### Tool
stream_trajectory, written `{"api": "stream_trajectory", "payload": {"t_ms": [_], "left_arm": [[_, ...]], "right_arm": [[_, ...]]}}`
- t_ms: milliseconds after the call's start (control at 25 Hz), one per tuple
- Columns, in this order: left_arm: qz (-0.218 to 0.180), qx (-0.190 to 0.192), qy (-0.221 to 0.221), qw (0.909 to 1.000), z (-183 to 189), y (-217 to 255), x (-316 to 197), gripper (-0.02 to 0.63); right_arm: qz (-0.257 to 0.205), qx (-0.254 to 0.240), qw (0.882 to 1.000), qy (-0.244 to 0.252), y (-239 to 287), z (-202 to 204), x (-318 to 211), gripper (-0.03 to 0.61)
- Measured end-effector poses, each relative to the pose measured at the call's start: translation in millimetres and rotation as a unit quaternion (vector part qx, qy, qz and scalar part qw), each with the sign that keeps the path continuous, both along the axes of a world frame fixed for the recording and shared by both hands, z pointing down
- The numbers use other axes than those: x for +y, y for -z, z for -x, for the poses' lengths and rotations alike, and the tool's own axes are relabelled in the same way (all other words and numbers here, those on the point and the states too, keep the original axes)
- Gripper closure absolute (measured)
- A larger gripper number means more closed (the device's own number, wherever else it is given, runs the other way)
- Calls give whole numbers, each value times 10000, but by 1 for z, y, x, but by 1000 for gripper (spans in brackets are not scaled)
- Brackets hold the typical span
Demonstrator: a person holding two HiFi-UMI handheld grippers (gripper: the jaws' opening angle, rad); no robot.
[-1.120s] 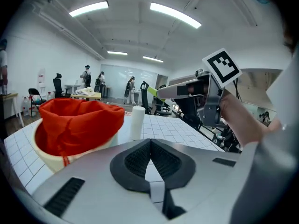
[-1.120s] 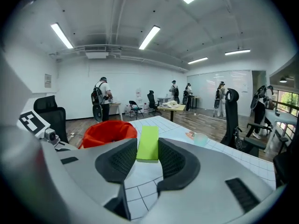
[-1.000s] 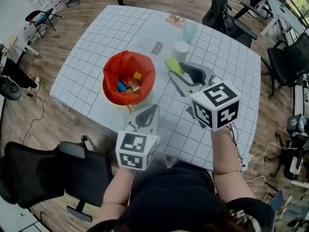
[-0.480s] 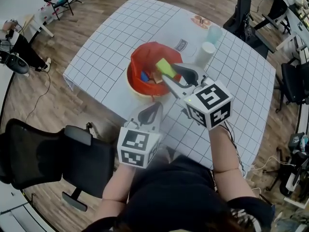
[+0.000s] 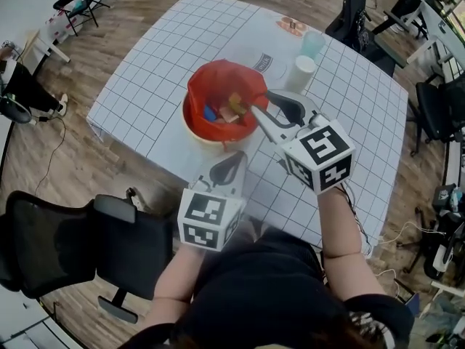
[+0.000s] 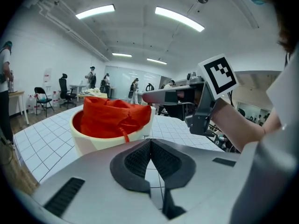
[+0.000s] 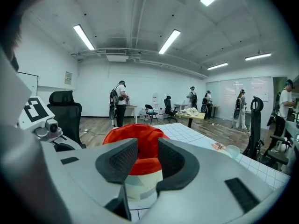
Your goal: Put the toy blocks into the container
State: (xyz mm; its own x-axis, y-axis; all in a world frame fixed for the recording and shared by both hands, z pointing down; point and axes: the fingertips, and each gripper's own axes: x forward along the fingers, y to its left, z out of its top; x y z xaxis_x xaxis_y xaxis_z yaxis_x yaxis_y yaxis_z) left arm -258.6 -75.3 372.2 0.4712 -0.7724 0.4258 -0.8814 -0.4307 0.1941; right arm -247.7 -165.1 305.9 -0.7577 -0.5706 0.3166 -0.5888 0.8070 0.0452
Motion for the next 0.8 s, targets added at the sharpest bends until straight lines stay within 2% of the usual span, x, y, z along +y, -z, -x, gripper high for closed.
{"api": "stream_trajectory", "payload": {"t_ms": [240, 440, 800], "left_arm": [[51, 99, -556, 9984, -18, -9, -3, 588], [71, 167, -908, 9957, -35, -12, -4, 588], [58, 124, -914, 9957, -62, -12, -8, 588]], "right_arm": [[19, -14, 9971, -761, -6, -45, -1, 445], [90, 110, 9895, -1436, -15, -90, 5, 481], [168, 218, 9741, -2244, -28, -177, 30, 561]]}}
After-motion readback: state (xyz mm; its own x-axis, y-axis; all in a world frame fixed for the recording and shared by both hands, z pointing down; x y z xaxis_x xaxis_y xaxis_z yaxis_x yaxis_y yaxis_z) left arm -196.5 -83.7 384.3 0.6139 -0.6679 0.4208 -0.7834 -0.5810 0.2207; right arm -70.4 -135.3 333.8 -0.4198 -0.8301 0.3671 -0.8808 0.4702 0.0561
